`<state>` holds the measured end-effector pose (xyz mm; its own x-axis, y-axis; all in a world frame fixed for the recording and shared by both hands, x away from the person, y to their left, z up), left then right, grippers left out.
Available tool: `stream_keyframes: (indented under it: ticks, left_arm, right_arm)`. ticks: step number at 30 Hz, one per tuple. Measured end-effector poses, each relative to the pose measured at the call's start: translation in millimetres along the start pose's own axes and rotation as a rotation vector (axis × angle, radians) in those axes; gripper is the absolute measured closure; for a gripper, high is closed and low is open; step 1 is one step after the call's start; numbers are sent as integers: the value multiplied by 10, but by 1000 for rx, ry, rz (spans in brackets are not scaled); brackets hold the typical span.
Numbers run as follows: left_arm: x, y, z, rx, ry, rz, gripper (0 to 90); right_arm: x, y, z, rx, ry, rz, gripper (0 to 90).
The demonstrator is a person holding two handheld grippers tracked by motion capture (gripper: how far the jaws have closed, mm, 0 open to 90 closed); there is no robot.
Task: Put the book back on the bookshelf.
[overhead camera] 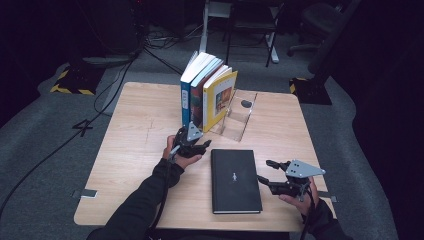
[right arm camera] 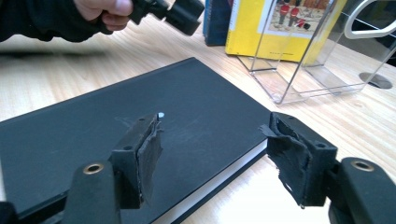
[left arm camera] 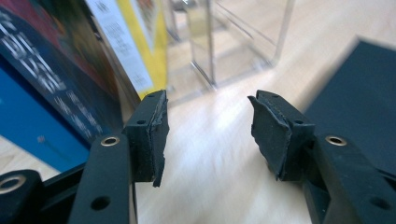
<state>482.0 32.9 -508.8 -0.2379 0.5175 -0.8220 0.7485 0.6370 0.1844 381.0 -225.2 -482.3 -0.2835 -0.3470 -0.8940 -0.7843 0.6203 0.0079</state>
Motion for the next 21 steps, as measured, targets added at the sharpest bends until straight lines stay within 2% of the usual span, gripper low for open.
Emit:
stream_keyframes:
  ticks: [3, 6, 9, 11, 13, 16, 20, 21]
  left_arm:
    - [101, -54, -114, 41, 7, 7, 451]
    - [190, -107, -196, 55, 26, 25, 441]
    - [312, -208, -328, 91, 41, 40, 432]
    - [398, -266, -427, 96, 42, 46, 427]
    - [478, -337, -516, 124, 46, 44, 419]
    - [550, -400, -579, 143, 59, 51, 402]
    - [706, -519, -686, 190, 97, 70, 380]
    - [759, -550, -707, 203, 119, 71, 362]
  right_arm:
    - [41, -3, -21, 1, 24, -1, 338]
    - [72, 4, -30, -8, 40, 8, 337]
    - [161, 37, -54, -38, 86, -4, 353]
    - [219, 35, -70, -41, 110, -5, 354]
    - [263, 22, -83, -34, 125, -1, 351]
    - [329, 1, -102, -29, 145, 7, 350]
    - [409, -4, -90, -29, 176, 15, 348]
    - [429, -3, -82, -29, 189, 12, 345]
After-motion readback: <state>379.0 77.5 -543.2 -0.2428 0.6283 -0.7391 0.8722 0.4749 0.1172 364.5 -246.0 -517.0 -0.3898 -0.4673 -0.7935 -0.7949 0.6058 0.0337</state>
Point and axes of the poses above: each handheld gripper's, and its own axes: z roughly forward along the jaws, x roughly out of its underside, y roughly to its left, the point moved 8 cm from there along z, roughly forward along the jaws, and after that the axes turned 6 degrees about z, right-handed, at the moved point
